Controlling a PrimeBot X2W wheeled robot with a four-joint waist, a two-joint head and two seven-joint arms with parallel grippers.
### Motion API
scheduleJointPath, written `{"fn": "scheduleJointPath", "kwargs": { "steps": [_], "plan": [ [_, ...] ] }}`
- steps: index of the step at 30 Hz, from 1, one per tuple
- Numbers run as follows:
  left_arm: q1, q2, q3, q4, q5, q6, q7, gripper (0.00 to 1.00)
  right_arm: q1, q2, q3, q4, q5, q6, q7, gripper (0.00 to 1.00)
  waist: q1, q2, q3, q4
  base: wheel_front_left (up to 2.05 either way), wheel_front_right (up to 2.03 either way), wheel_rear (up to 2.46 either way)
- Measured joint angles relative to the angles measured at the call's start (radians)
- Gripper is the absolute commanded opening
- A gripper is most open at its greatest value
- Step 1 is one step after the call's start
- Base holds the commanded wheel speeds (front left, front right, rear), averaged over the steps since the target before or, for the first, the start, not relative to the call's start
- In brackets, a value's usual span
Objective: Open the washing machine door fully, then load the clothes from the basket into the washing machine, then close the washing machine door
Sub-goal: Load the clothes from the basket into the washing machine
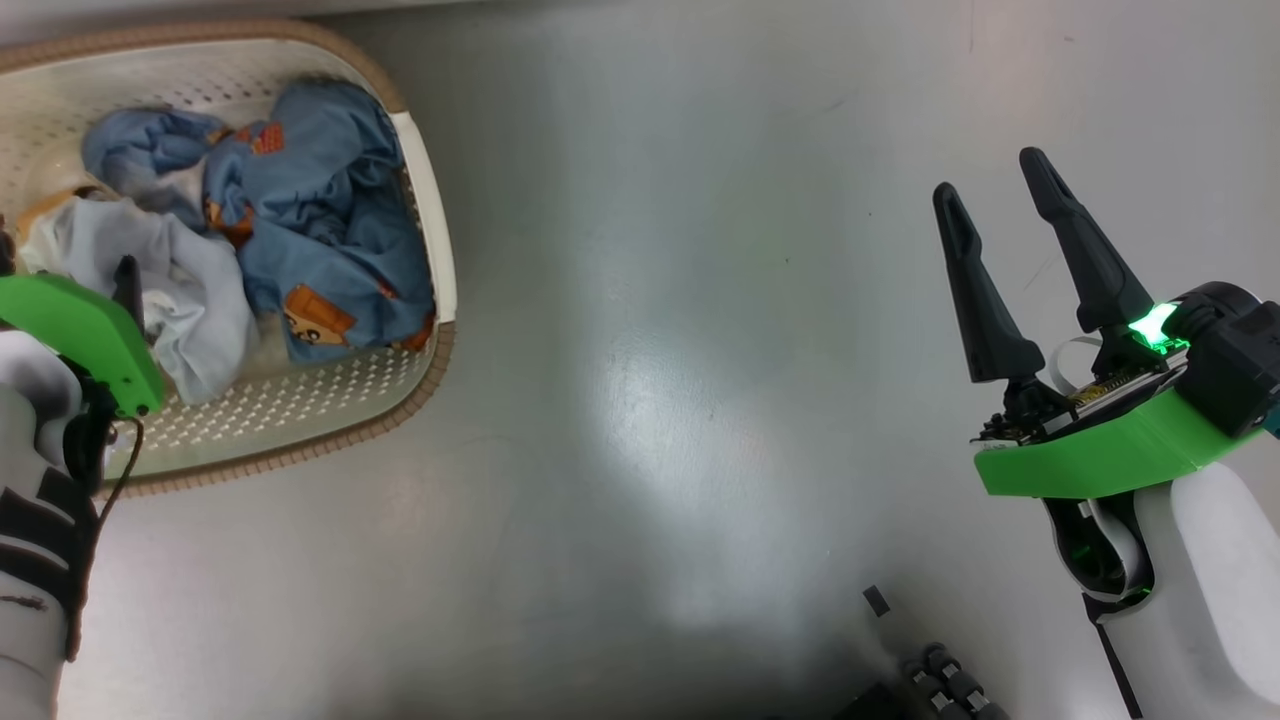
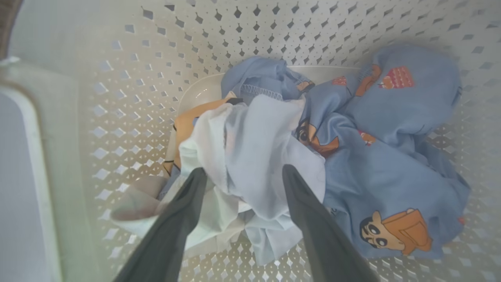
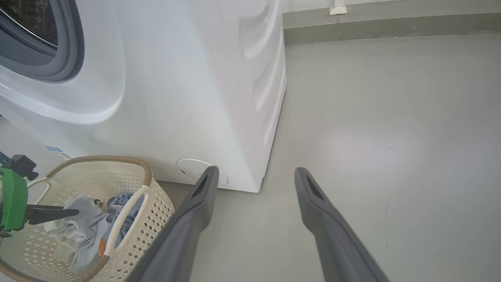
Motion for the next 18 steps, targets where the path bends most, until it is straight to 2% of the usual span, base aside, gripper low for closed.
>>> {"fn": "scheduleJointPath", "kwargs": {
  "steps": [9,10,11,13,15,18],
  "plan": [
    [-0.005,0.007,0.012,0.0,-0.023,-0.001,0.026,1.0,-0.001,0.0,0.017,-0.001,-0.002,0.0,0.0,1.0,0.0,0.0,0.009,-0.017,0.0,0.0,0.0],
    [-0.005,0.01,0.015,0.0,-0.034,-0.001,0.032,0.84,-0.001,0.0,0.02,-0.002,-0.002,0.0,0.0,1.0,0.0,0.0,0.009,-0.02,0.0,0.0,0.0],
    [-0.005,0.013,0.017,0.0,-0.04,-0.001,0.033,0.43,-0.001,0.0,0.022,-0.004,-0.002,0.0,0.0,1.0,0.0,0.0,0.008,-0.022,0.0,0.0,0.0],
    [-0.004,0.018,0.019,0.0,-0.044,-0.001,0.04,0.15,-0.001,0.0,0.024,-0.004,-0.002,0.0,0.0,1.0,0.0,0.0,0.005,-0.027,0.0,0.0,0.0],
    [-0.004,0.02,0.019,0.0,-0.044,-0.001,0.041,0.0,0.0,0.0,0.024,-0.004,-0.002,0.0,0.0,1.0,0.0,0.0,0.003,-0.029,0.0,0.0,0.0],
    [-0.003,0.019,0.02,0.0,-0.051,-0.001,0.041,0.0,0.0,0.0,0.022,-0.004,-0.002,0.0,0.0,1.0,0.0,0.0,-0.005,-0.031,0.0,0.0,0.0]
  ]
}}
